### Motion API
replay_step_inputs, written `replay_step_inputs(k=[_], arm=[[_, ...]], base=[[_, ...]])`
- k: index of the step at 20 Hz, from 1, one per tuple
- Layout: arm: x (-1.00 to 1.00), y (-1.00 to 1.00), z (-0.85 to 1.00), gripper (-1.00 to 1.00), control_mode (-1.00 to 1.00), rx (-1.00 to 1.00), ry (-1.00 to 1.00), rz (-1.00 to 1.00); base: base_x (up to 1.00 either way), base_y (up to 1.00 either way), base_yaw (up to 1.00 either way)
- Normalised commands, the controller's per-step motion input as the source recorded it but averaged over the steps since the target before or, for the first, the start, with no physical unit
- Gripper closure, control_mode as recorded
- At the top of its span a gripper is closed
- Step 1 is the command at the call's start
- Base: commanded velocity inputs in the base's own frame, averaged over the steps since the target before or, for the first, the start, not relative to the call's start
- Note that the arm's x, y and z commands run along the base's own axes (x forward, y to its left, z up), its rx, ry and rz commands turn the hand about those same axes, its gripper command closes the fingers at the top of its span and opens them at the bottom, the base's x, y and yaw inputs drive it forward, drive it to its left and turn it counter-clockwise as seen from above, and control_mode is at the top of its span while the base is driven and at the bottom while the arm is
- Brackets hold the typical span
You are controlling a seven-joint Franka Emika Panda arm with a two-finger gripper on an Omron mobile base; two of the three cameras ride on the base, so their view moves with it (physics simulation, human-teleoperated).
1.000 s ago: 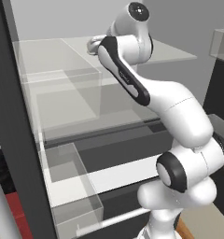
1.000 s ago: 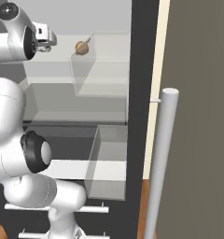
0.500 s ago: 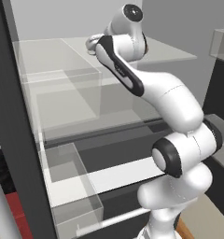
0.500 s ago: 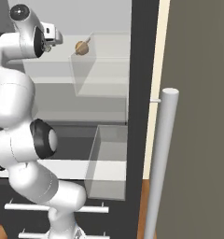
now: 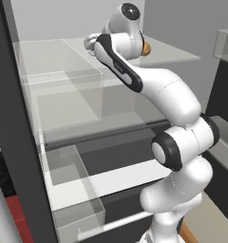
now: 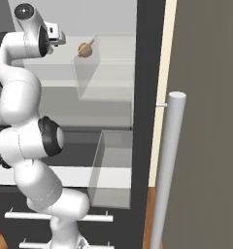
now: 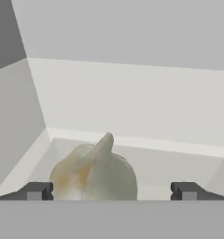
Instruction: Retrieve the bottle and the shaker from the cabinet and place them next to the mixing bowl on the counter. Then add garlic from the fridge to the mixing bowl.
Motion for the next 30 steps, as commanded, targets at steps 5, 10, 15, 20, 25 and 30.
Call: replay_step_inputs(k=[5,10,15,20,25,30], arm=[[-0.06,0.01,-0.02,-1.00,-1.00,0.00,0.00,0.01],[0.05,0.20,-0.44,-1.00,-1.00,0.00,0.00,0.01],[0.06,0.18,-0.22,-1.00,-1.00,0.00,0.00,0.00],[0.21,0.03,0.02,-1.00,-1.00,0.00,0.01,0.00],[0.08,0.00,0.01,-1.00,-1.00,0.00,0.03,0.00],[0.01,0.00,0.04,-1.00,-1.00,0.00,0.01,0.00]], base=[[0.00,0.00,0.00],[0.00,0.00,0.00],[0.00,0.00,0.00],[0.00,0.00,0.00],[0.00,0.00,0.00],[0.00,0.00,0.00]])
